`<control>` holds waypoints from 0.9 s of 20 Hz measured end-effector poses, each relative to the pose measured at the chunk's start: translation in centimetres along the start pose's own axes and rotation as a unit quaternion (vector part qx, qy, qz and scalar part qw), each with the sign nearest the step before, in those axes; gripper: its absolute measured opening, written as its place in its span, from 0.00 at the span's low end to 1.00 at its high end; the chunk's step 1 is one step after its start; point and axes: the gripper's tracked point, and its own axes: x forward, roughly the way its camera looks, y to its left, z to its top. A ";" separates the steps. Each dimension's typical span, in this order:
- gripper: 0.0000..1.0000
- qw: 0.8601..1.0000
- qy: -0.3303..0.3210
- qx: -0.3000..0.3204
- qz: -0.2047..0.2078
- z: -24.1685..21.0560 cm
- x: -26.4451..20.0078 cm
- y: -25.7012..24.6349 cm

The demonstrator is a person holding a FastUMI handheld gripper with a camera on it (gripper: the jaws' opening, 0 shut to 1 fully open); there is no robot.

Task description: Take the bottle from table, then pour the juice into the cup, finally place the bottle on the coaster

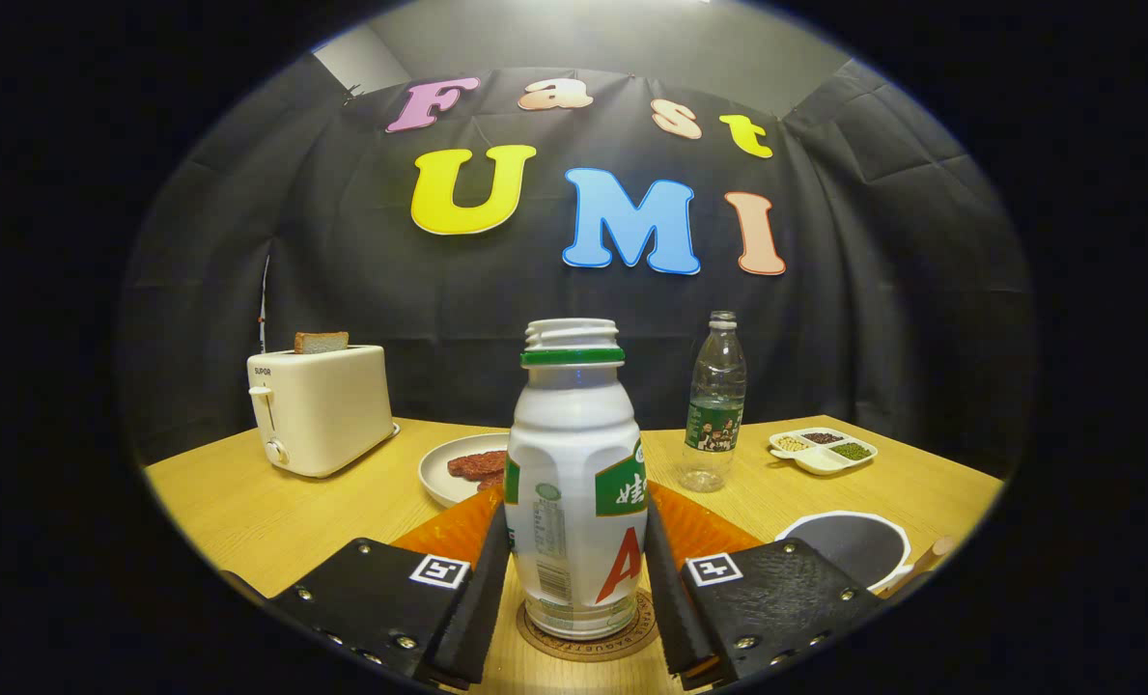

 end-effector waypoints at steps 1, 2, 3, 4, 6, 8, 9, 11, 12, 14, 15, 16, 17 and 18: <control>0.67 1.000 -0.002 0.006 0.000 0.0 0.0 -0.1; 0.67 1.000 -0.003 0.013 0.000 -0.1 0.0 -0.2; 0.67 1.000 -0.007 0.020 0.001 0.0 0.0 -0.3; 0.67 1.000 -0.010 0.029 0.002 -0.1 0.2 -0.4; 0.73 0.999 -0.010 0.049 0.006 -0.3 0.1 -0.3; 0.80 0.998 -0.016 0.057 0.019 -0.1 0.0 0.3; 0.83 0.998 -0.018 0.058 0.023 0.1 0.0 0.6; 0.95 0.999 -0.015 0.047 0.018 0.1 -0.1 0.5; 0.96 0.999 -0.017 0.045 0.017 0.3 -0.3 0.3; 0.96 0.999 -0.024 0.044 0.016 1.0 -0.6 0.4; 0.96 0.999 -0.026 0.045 0.013 1.2 -0.8 0.1; 0.96 0.998 -0.030 0.048 0.014 1.6 -1.1 0.1; 0.95 0.998 -0.033 0.050 0.015 2.1 -1.4 0.0; 0.95 0.998 -0.036 0.049 0.012 2.4 -1.8 -0.2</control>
